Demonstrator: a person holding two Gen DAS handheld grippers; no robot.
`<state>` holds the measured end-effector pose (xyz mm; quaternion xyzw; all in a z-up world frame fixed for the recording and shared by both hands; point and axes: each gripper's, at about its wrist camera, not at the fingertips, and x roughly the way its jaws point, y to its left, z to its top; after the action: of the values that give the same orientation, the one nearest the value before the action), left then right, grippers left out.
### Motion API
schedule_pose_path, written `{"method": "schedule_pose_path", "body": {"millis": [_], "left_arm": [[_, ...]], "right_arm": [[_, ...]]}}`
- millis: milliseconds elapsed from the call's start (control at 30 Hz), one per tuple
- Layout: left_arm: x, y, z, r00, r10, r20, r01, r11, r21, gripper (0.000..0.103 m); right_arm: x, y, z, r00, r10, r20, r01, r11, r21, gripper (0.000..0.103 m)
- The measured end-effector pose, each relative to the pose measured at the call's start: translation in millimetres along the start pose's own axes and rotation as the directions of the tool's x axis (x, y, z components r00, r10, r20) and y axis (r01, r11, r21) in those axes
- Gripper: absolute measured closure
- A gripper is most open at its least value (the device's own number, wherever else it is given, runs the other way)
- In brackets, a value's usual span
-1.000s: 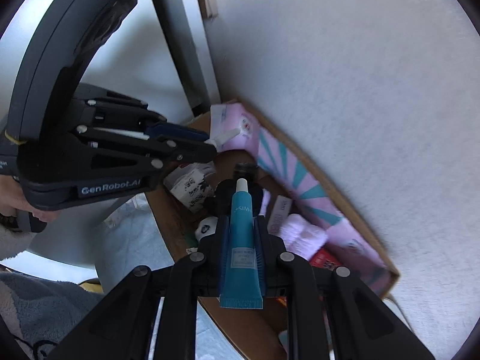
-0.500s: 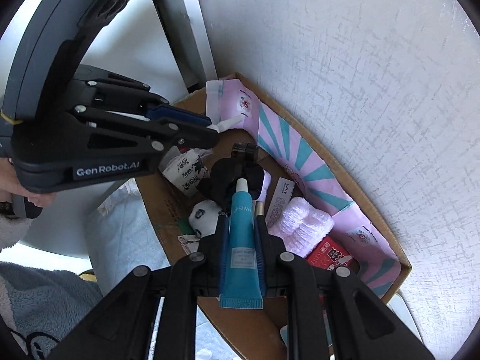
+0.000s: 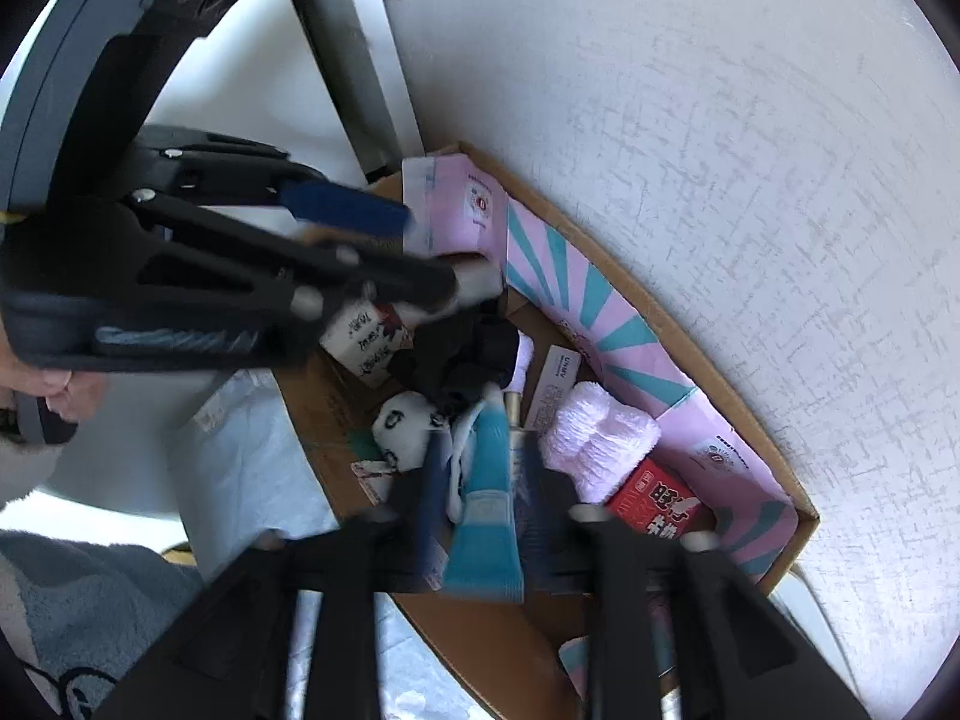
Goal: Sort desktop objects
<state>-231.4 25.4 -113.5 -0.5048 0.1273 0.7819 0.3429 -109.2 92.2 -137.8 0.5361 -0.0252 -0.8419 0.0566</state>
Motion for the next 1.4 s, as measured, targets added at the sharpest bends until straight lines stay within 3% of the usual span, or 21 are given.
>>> {"method": "schedule_pose_path", "body": {"millis": [33, 67, 133, 300, 800, 1100, 1200, 1400], "left_arm": [[-1.3, -1.4, 1.0, 1.000, 0.009, 0.003, -0.009, 1.000, 0.009, 0.000], [-0.5, -2.1, 1.6, 1.000, 0.003, -0.014, -0.003, 1.000, 0.015, 0.000], [2.3, -2.3, 2.3, 0.998, -0.021, -0.054, 0.022, 1.000, 0.013, 0.000], [0.3, -0.4, 1.1, 0.998, -0.004, -0.057, 0.004, 1.000, -0.007, 0.000], [-26.8, -22.4, 4.7, 1.000, 0.002, -0.021, -0.002, 1.000, 0.006, 0.000], [-52.0, -42.5, 6.2, 1.000, 0.018, -0.006, -0.018, 1.000, -0.005, 0.000], [-62.4, -49.3, 7.8, 1.000, -0.016, 0.010, 0.017, 0.999, -0.046, 0.000], [-78.4, -70.0, 4.2, 1.000, 0.021, 0.015, -0.020, 0.999, -0.041, 0.000]], "right_arm": [[-2.4, 0.1, -0.7, 1.000, 0.002, 0.009, -0.002, 1.000, 0.005, 0.021], [-4.2, 0.2, -1.1, 1.000, 0.003, 0.016, -0.004, 1.000, 0.009, 0.000], [-8.1, -0.4, -2.0, 1.000, 0.014, 0.020, -0.014, 1.000, 0.020, 0.000], [-17.1, -0.3, -3.9, 0.999, 0.029, 0.018, -0.029, 0.999, 0.039, 0.000], [-42.9, 5.2, -11.0, 1.000, 0.018, 0.016, -0.019, 0.998, 0.062, 0.000], [-76.7, -10.2, -35.0, 0.998, -0.055, -0.035, 0.062, 0.972, 0.225, 0.000], [-86.3, -16.0, -45.1, 0.992, -0.107, -0.062, 0.121, 0.944, 0.306, 0.000], [-112.3, -16.7, -65.6, 0.977, -0.201, -0.071, 0.213, 0.892, 0.398, 0.000]]}}
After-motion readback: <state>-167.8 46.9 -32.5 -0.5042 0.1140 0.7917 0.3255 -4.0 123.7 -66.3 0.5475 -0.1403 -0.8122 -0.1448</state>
